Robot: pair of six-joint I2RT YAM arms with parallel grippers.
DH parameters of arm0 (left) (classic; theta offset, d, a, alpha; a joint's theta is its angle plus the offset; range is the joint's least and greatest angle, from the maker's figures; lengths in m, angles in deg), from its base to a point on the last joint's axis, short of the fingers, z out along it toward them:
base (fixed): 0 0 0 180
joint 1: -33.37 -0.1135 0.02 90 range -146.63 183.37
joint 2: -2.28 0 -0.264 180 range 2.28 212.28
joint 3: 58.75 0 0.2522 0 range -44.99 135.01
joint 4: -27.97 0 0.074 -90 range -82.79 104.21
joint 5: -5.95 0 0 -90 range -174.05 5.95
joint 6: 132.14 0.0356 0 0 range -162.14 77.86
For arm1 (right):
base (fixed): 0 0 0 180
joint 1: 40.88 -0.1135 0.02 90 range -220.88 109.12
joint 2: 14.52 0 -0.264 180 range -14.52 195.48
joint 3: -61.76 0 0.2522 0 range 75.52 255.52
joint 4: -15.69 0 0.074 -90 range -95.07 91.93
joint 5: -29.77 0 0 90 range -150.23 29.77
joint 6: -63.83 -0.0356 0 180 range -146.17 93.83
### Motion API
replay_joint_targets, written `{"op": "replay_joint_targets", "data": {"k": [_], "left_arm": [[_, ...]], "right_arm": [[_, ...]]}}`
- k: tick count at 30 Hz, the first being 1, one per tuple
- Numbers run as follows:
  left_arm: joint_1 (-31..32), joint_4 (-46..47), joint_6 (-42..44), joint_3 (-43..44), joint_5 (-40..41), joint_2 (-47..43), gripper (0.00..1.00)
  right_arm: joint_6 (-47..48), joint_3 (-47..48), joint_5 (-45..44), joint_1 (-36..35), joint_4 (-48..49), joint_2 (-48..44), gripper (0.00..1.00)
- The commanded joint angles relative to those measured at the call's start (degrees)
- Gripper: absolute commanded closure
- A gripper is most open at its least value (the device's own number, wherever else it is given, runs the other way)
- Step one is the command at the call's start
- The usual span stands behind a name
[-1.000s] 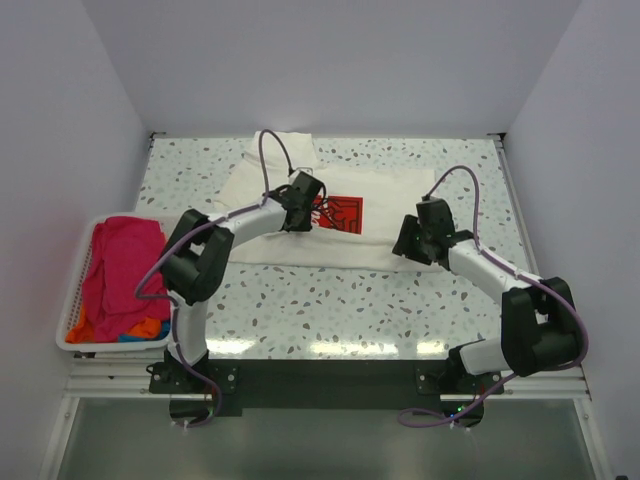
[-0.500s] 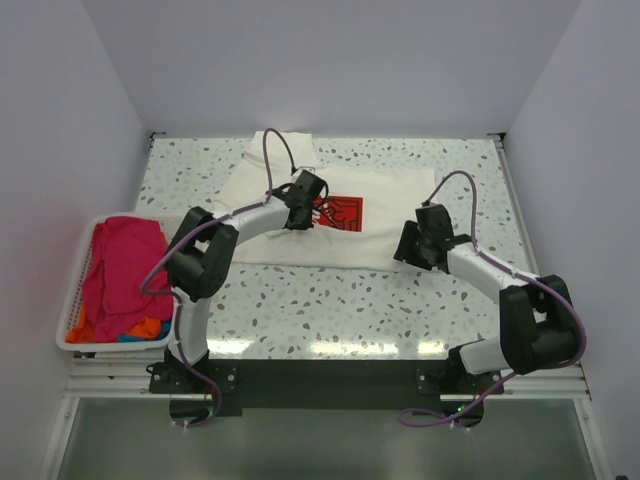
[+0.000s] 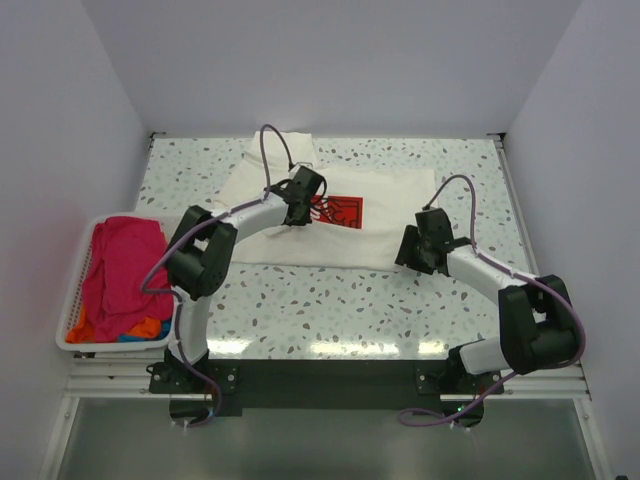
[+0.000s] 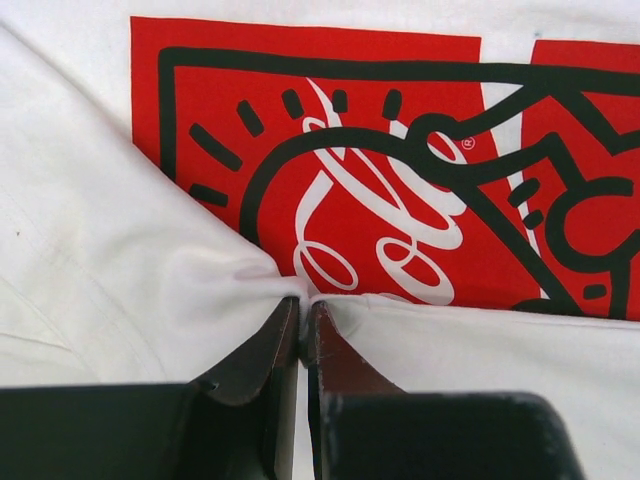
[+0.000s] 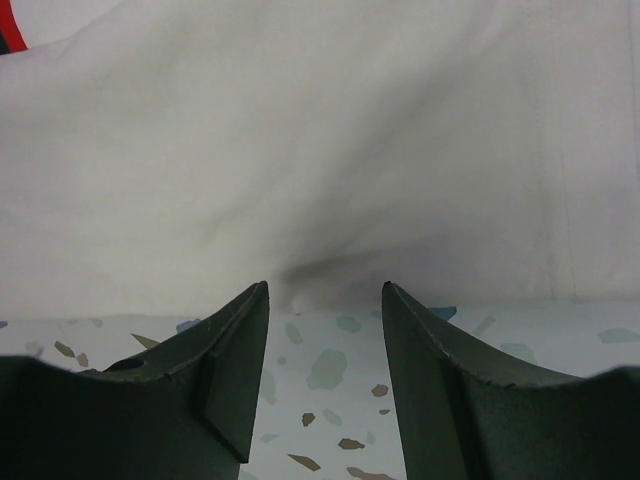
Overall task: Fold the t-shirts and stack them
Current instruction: Fold the tshirt
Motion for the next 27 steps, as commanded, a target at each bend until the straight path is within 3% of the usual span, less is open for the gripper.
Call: {"op": "replay_joint_targets", "data": {"k": [1, 9, 16, 18, 22, 27], "left_arm": [[-1.46, 0.32, 0.15, 2.15, 1.64, -0.75, 1.0], [-3.48, 2.08, 1.11, 3.11, -2.39, -0.49, 0.99], [-3.75, 4.63, 1.91, 1.88, -5.74, -3.91, 0.58], [-4.97, 4.54, 0.16, 0.57, -6.27, -7.4, 0.41], [-6.73, 0.52, -4.67, -0.84, -1.45, -13.47, 0.37], [-11.39, -4.5, -15.14, -12.95, 4.62, -24.55, 0.36]], "right_arm": [[0.3, -0.48, -1.96, -0.25, 1.82, -0.92, 0.47], [0.48, -1.01, -2.67, -0.34, 0.16, -1.8, 0.46], [0.83, 1.01, -6.26, 0.19, -4.5, -4.7, 0.4], [0.22, 1.11, -4.53, 2.8, -5.91, -5.83, 0.4], [-1.63, 0.31, -3.98, 3.88, -6.7, -9.35, 0.39], [-3.56, -2.66, -2.15, 7.12, -7.76, -12.26, 0.38]]}}
